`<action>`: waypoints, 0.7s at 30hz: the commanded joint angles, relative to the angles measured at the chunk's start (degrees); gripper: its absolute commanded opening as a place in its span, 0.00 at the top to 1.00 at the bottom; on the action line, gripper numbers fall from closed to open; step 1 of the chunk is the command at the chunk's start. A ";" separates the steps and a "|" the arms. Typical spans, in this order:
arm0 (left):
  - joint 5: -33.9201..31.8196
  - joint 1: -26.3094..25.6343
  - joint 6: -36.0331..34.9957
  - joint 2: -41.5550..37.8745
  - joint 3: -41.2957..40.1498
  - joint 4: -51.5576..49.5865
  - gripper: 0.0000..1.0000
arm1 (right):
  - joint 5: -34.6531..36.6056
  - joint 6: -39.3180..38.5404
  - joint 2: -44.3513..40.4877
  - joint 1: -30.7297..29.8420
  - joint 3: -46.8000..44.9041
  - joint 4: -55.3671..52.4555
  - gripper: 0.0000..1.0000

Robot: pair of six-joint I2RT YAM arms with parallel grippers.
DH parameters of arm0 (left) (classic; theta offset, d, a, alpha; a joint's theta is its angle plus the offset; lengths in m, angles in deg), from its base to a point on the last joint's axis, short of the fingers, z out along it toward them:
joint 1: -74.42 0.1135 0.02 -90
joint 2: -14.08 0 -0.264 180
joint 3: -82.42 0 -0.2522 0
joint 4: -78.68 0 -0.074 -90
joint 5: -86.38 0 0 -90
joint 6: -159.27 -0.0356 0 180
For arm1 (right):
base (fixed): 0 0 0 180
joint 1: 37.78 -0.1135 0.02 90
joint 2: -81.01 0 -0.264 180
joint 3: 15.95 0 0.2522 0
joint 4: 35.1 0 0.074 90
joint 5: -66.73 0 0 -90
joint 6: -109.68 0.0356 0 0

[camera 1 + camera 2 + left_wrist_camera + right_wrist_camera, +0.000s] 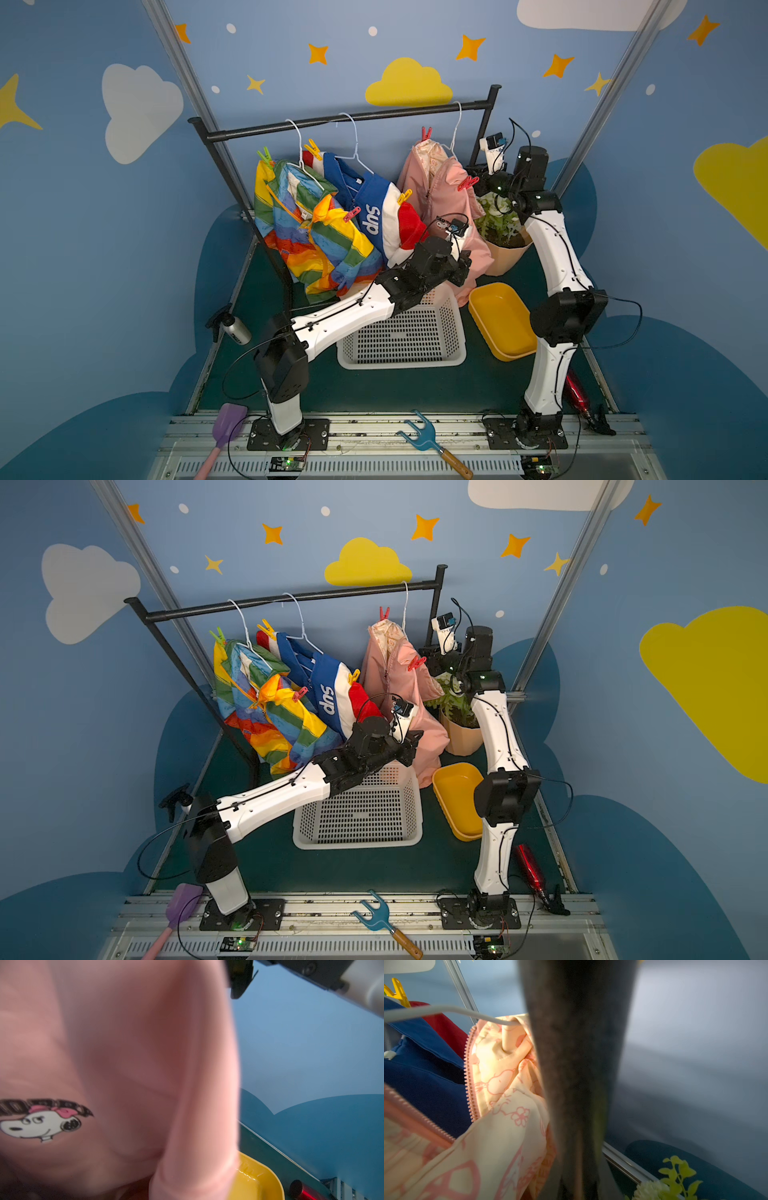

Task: Remove the clothespins securing jackets to the hanger
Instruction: Adjust the clothesline at the center of the board.

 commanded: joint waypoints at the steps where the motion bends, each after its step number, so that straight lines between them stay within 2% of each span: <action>1: 0.37 0.26 1.15 -2.35 -0.04 2.22 0.93 | 0.13 4.38 -6.41 -1.54 -2.66 -4.00 0.96; 15: 0.26 0.41 1.72 -6.42 -4.03 3.71 0.92 | 5.10 5.17 -12.85 -3.93 -6.38 -12.27 0.97; 21: 0.85 0.39 1.99 -6.81 -4.74 4.16 0.92 | 9.35 4.39 -15.74 -4.52 -10.72 -11.37 0.94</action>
